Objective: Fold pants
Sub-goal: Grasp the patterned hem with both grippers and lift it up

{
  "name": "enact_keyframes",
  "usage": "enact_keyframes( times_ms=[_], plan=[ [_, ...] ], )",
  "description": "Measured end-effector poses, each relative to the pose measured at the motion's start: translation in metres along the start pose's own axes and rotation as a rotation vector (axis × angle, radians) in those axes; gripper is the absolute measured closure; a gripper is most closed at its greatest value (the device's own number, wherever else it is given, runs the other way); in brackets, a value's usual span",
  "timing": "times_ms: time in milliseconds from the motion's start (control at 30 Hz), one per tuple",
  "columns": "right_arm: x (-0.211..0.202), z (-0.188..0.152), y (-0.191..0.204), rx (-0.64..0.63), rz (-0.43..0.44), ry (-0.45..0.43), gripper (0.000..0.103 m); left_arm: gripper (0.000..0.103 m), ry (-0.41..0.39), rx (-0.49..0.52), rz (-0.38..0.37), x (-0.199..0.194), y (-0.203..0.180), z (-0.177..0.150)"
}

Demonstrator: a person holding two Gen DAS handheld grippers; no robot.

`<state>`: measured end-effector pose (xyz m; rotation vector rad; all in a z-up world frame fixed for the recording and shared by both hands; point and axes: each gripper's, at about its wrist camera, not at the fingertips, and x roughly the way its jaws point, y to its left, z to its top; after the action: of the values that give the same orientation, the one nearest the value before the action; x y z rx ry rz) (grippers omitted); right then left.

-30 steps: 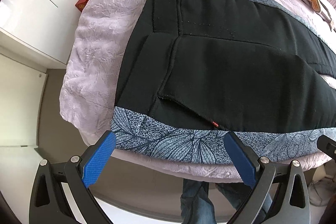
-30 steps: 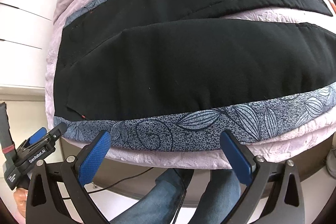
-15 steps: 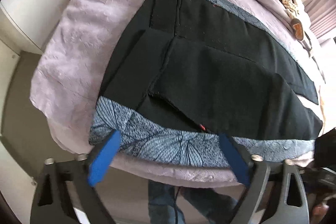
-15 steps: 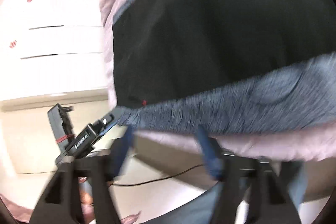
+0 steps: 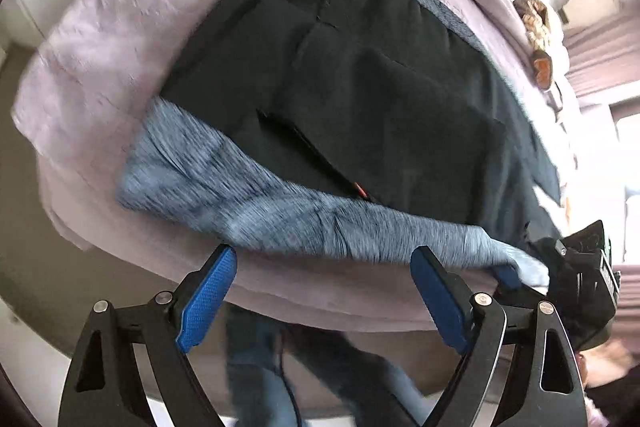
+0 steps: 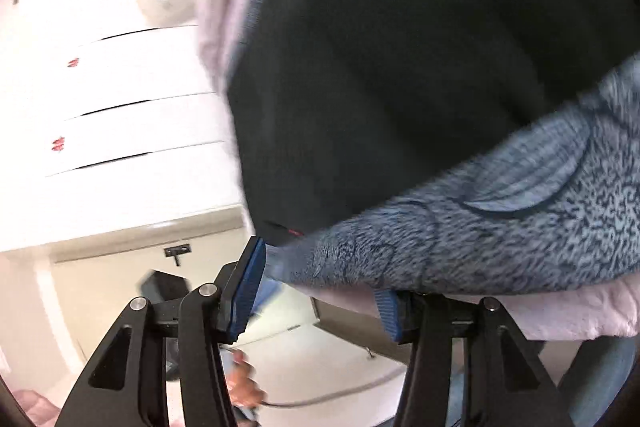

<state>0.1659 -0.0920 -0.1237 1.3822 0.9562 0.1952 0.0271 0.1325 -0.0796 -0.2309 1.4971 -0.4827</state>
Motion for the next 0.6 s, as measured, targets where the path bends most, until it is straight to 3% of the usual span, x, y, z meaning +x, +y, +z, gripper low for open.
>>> enact_keyframes(
  times_ms=[100,200,267,333,367,433,467,500,533,600],
  plan=[
    [-0.002,0.003,0.018,-0.039,0.016,0.002,0.047,0.013,0.014,-0.072,-0.048,0.011,-0.005,0.003],
    [-0.003,0.007,0.028,-0.065,0.025,0.007,0.047,0.013,-0.026,-0.158,-0.041,0.013,-0.003,0.016],
    [0.001,0.007,0.028,-0.062,0.011,0.019,0.047,0.031,-0.059,-0.212,-0.014,0.012,0.003,0.028],
    [0.004,0.005,0.014,-0.039,-0.012,0.02,0.047,0.046,-0.043,-0.219,0.01,0.016,0.006,0.035],
    [0.003,0.004,0.006,-0.011,-0.027,0.011,0.047,0.05,-0.036,-0.217,0.013,0.018,0.008,0.037],
    [-0.004,0.002,-0.015,0.059,-0.046,-0.024,0.047,0.071,-0.011,-0.189,0.058,0.024,0.01,0.037],
    [-0.009,-0.003,-0.028,0.088,-0.049,-0.036,0.047,0.074,-0.005,-0.175,0.062,0.025,0.012,0.036],
    [-0.015,-0.003,-0.041,0.151,-0.04,-0.07,0.056,0.075,-0.004,-0.172,0.055,0.025,0.014,0.036],
    [-0.018,-0.003,-0.048,0.185,-0.03,-0.087,0.08,0.078,-0.007,-0.172,0.044,0.024,0.015,0.035],
    [-0.026,-0.005,-0.066,0.297,0.005,-0.15,0.097,0.079,-0.008,-0.139,0.05,0.019,0.012,0.036]
  ],
)
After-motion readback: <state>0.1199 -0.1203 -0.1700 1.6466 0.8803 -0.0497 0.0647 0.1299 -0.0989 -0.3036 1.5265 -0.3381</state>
